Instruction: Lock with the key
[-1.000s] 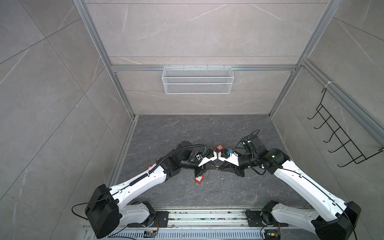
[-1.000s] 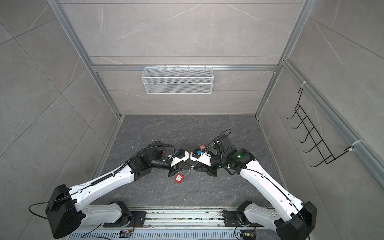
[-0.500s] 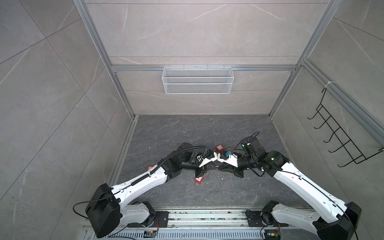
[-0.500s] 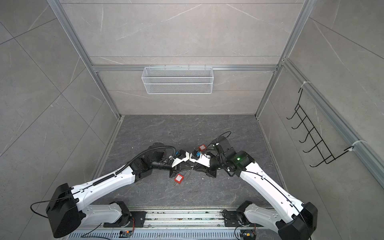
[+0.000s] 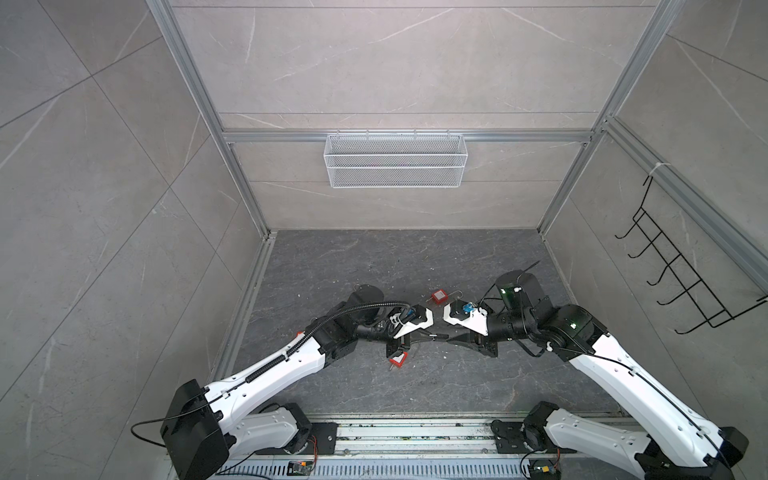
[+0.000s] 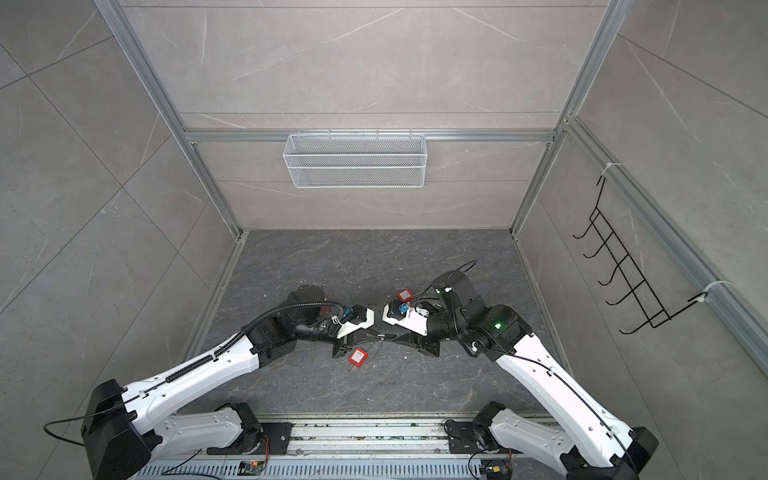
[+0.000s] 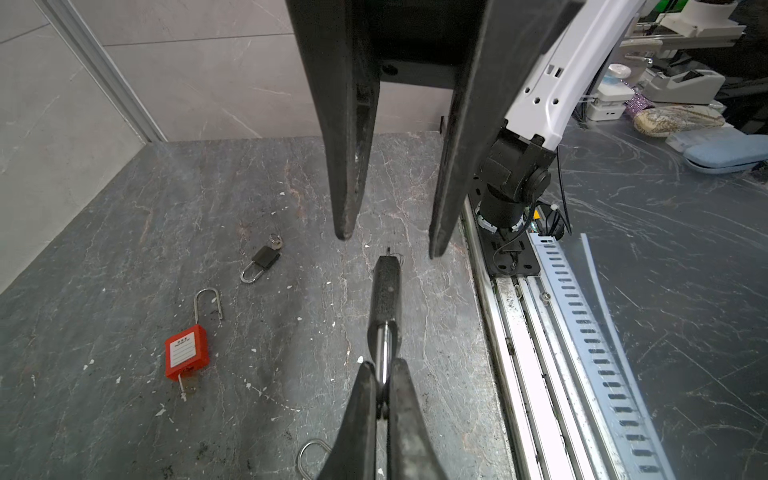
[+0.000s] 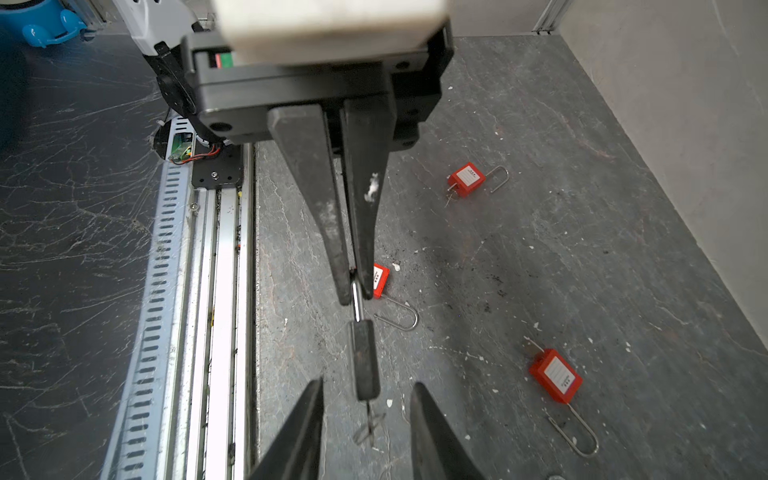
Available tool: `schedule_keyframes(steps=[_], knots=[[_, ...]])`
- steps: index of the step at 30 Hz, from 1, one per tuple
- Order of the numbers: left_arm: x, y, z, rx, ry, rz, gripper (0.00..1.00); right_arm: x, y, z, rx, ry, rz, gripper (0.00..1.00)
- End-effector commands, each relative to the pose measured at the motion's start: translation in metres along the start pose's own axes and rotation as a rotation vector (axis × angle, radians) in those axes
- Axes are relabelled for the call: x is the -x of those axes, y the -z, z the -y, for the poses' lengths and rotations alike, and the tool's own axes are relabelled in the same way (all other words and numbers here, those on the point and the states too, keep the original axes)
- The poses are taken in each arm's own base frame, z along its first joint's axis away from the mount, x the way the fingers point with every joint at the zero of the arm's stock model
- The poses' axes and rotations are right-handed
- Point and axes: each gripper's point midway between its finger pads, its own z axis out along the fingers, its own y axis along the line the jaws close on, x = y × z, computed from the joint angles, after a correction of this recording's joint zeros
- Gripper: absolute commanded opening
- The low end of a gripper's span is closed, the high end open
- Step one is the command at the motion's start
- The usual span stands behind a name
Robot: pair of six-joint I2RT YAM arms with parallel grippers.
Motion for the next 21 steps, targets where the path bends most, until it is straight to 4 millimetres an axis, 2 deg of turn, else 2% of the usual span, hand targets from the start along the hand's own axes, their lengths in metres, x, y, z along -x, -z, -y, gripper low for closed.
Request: schedule_keyframes(steps=[1,7,21], knots=[[0.026,0.008,-0.002,-0.002,-0.085,0.048,0.0,-0.015,0.006,-0.012,0.052,-0.034,-0.091,0.36],[0.028,0.007,0.002,-0.03,-0.079,0.05,0.0,-0.031,0.006,-0.011,0.032,-0.03,-0.156,0.3],[0.027,0.005,0.004,-0.061,-0.065,0.024,0.0,-0.028,0.0,0.002,-0.029,0.043,-0.114,0.19]])
